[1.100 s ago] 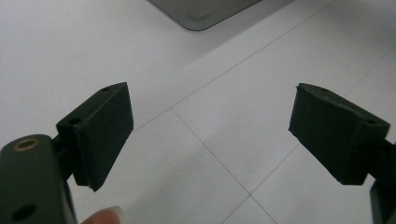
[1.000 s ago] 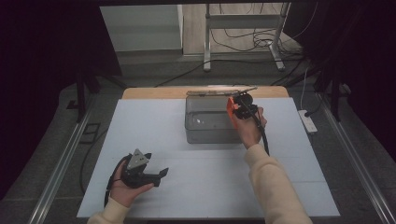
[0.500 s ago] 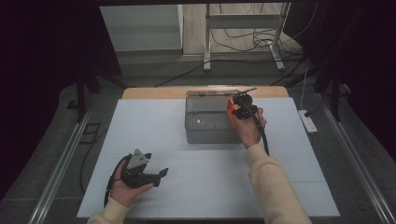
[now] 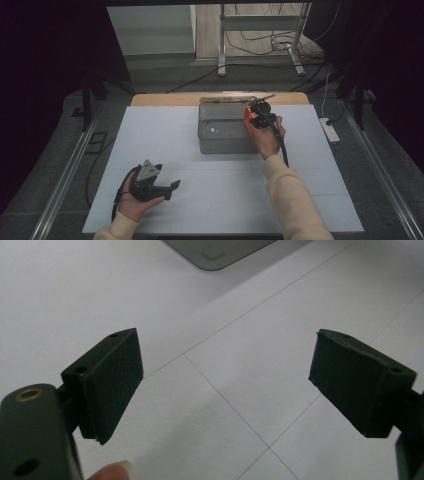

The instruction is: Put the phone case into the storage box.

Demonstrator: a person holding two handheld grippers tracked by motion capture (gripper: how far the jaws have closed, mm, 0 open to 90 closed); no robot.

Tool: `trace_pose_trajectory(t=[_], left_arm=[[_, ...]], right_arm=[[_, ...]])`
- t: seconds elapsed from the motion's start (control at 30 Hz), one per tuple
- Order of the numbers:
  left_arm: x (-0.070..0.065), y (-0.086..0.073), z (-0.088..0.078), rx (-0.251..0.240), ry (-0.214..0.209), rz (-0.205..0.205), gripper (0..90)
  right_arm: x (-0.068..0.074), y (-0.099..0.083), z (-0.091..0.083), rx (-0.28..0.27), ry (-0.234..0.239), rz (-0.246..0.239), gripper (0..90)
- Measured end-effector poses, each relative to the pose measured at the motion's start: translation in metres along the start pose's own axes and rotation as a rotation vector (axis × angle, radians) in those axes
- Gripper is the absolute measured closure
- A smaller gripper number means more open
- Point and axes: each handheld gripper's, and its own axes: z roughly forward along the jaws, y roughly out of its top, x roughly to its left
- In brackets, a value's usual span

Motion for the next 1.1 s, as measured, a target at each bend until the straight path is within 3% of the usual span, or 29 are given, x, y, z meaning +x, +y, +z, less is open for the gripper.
trace_pose_trajectory(t=[1.1], left_arm=[[0.0000, -0.0001, -0.0003, 0.001, -0.002, 0.002, 14.2]], right_arm=[[0.0036, -0.0004, 0.0040, 0.023, -0.016, -0.033, 78.6]])
